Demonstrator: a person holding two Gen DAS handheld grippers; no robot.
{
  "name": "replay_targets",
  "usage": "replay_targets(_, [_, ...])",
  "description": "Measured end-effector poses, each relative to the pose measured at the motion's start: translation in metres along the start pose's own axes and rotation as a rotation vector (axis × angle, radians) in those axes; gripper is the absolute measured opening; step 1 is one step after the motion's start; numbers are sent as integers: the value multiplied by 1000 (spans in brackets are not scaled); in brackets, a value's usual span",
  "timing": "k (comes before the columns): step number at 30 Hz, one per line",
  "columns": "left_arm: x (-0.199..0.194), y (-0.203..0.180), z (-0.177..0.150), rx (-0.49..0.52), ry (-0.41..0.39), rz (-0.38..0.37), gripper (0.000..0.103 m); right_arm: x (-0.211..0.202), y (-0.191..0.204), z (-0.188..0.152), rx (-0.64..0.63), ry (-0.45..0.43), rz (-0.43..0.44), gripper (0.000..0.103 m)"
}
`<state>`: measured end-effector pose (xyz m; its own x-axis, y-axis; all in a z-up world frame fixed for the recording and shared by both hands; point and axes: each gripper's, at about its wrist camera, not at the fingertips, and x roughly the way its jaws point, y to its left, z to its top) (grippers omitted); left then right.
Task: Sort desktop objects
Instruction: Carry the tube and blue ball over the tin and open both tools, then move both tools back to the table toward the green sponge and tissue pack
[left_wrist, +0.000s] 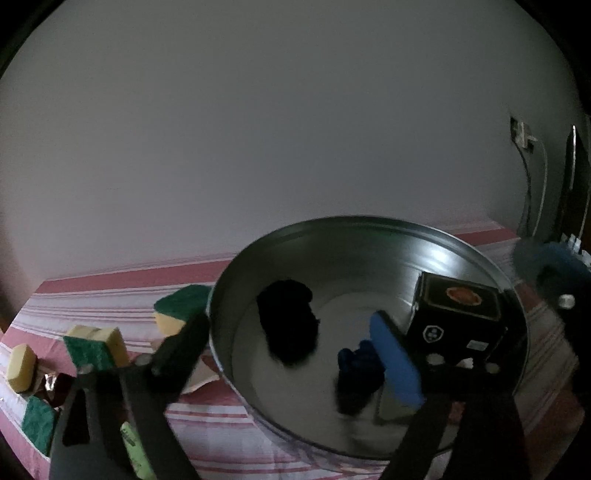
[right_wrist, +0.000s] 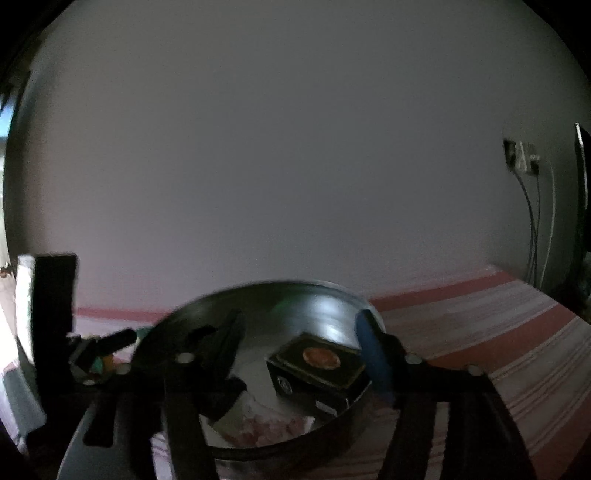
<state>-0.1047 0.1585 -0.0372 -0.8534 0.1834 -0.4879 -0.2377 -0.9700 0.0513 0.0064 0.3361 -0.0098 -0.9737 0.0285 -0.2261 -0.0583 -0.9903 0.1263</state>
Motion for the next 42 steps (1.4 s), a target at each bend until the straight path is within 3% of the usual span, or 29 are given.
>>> replay_targets(5, [-5, -1, -3, 0, -24, 13, 94, -25, 3, 1, -13, -144, -40, 90])
replay_targets(11, [-13, 4, -6, -4, -54, 6, 94, -24, 12, 0, -25, -105, -47, 93])
replay_targets(26, [-43, 37, -16, 11, -84, 43, 94, -47, 21, -7, -4, -125, -40, 93])
replay_targets(35, [-74, 83, -37, 2, -87, 75, 94, -51, 43, -16, 82, -54, 52, 93])
replay_targets(42, [-78, 129, -52, -56, -36, 108, 94, -52, 73, -25, 62, -17, 107, 93])
